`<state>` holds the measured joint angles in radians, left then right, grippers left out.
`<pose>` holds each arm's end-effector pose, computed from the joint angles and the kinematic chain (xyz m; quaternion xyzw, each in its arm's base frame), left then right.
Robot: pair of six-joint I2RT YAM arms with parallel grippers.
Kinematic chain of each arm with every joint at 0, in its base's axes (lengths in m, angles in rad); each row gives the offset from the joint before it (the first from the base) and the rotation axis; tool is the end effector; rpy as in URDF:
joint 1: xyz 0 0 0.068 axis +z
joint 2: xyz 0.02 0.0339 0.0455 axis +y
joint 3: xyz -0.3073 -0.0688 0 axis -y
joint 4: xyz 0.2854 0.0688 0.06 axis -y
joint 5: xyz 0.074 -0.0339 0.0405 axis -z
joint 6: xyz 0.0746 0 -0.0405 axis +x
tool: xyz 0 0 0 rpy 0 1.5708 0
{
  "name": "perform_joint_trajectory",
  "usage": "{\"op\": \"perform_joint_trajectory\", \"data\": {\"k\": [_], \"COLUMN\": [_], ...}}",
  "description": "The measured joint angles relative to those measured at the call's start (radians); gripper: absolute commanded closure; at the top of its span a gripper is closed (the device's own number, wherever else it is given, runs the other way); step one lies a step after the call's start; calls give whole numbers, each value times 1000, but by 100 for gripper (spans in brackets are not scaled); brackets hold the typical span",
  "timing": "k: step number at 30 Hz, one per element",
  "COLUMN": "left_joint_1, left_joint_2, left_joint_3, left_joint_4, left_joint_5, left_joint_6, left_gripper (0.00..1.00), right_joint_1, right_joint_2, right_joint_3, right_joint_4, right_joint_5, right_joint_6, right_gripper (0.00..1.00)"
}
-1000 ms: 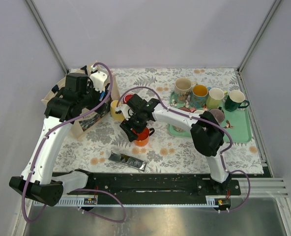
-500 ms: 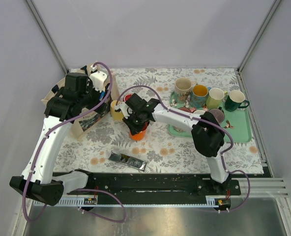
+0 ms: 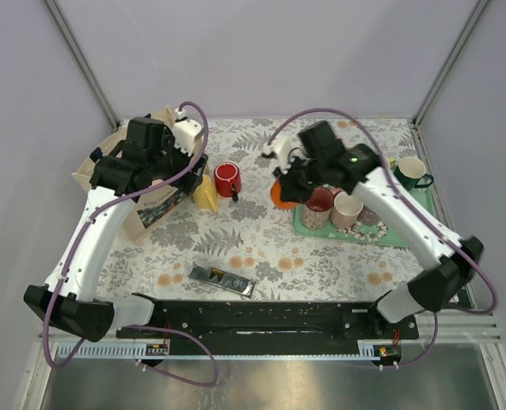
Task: Turn the mug right side up
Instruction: Place the cup on the tray.
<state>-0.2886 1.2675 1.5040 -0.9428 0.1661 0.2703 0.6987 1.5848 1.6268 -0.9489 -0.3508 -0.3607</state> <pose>0.2878 -0.0983 0.4362 0.2830 0.8602 -0.0791 0.4168 0.2865 0.2742 0.3792 -0.5194 0.7746 0.2166 0.2886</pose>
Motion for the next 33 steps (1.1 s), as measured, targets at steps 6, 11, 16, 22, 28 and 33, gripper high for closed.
{"op": "perform_joint_trajectory", "data": {"k": [6,11,16,22,28,33], "left_joint_1": [-118,-193,-213,-220,-221,-221], "left_joint_2": [15,36,47,47,45,43], "left_joint_3": [10,35,35,25,7,0], "left_joint_4": [24,41,47,50,53,53], "left_joint_5": [41,71,97,107,106,106], "left_joint_6": [51,74,69,70,76,100], "left_gripper": [19,19,19,19,19,19], "right_joint_1": [-241,-500,-730,-944,-1017,-1018], "right_joint_2": [-229,-279,-294,-282,-182,-113], "right_joint_3": [-19,-71,-137,-156,-173,-253], "right_joint_4": [-69,-117,-152,-206,-191,-124], "right_joint_5": [13,39,63,69,69,78], "right_joint_6": [-64,-125,-241,-407,-481,-495], "right_gripper": [100,100,100,100,100,100]}}
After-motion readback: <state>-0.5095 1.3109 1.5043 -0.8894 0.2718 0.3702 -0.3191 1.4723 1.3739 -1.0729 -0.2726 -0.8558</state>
